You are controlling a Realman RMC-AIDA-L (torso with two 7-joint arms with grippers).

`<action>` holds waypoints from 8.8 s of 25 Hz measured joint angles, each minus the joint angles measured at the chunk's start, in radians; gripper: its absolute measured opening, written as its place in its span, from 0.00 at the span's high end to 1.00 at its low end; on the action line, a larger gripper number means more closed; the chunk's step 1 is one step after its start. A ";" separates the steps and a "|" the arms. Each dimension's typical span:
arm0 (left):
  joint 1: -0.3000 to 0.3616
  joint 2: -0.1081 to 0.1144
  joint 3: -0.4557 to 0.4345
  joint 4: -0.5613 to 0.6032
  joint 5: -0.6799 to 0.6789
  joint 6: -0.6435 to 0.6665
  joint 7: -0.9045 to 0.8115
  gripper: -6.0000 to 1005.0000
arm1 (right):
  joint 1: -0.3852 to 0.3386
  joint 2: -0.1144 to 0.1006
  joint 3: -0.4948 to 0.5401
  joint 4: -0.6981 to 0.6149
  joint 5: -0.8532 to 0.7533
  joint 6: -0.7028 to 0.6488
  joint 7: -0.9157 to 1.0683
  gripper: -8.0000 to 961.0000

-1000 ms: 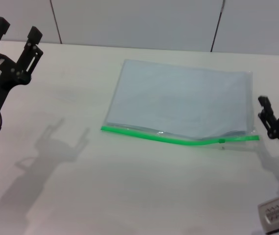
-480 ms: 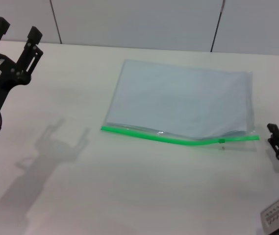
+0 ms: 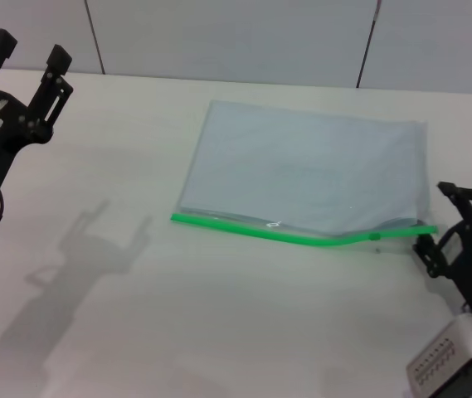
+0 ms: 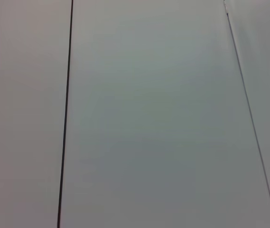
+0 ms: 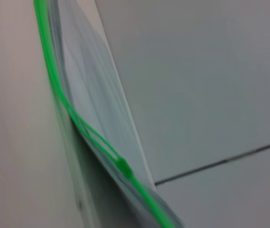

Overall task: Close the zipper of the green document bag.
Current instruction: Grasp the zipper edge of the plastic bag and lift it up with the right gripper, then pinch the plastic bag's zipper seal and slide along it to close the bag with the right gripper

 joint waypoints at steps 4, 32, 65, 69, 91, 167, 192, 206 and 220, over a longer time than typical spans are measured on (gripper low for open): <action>-0.002 0.000 0.000 -0.001 0.001 0.000 0.000 0.30 | 0.019 -0.001 0.000 -0.015 -0.011 0.029 -0.009 0.21; -0.007 0.000 0.000 -0.006 0.003 -0.004 0.000 0.30 | 0.088 0.000 0.000 -0.050 -0.013 0.132 -0.033 0.62; -0.108 0.001 0.055 0.076 0.471 -0.262 0.162 0.31 | 0.154 -0.006 0.000 -0.149 -0.051 0.129 -0.027 0.94; -0.134 -0.006 0.139 0.074 0.495 -0.299 0.272 0.31 | 0.160 -0.006 0.000 -0.151 -0.052 0.130 -0.027 0.94; -0.127 -0.008 0.166 0.070 0.485 -0.383 0.478 0.32 | 0.124 -0.007 0.000 -0.173 -0.190 0.100 0.028 0.94; -0.105 -0.012 0.152 0.040 0.441 -0.414 0.856 0.90 | 0.102 -0.007 0.001 -0.165 -0.324 0.071 0.109 0.94; -0.106 -0.014 0.162 0.032 0.457 -0.381 0.856 0.72 | 0.108 -0.006 0.000 -0.152 -0.329 0.063 0.129 0.95; -0.104 -0.011 0.143 0.024 0.448 -0.343 0.870 0.63 | 0.103 -0.004 -0.002 -0.158 -0.362 0.064 0.128 0.95; -0.110 -0.012 0.148 0.023 0.453 -0.348 0.870 0.64 | 0.103 -0.004 -0.002 -0.162 -0.385 0.064 0.127 0.95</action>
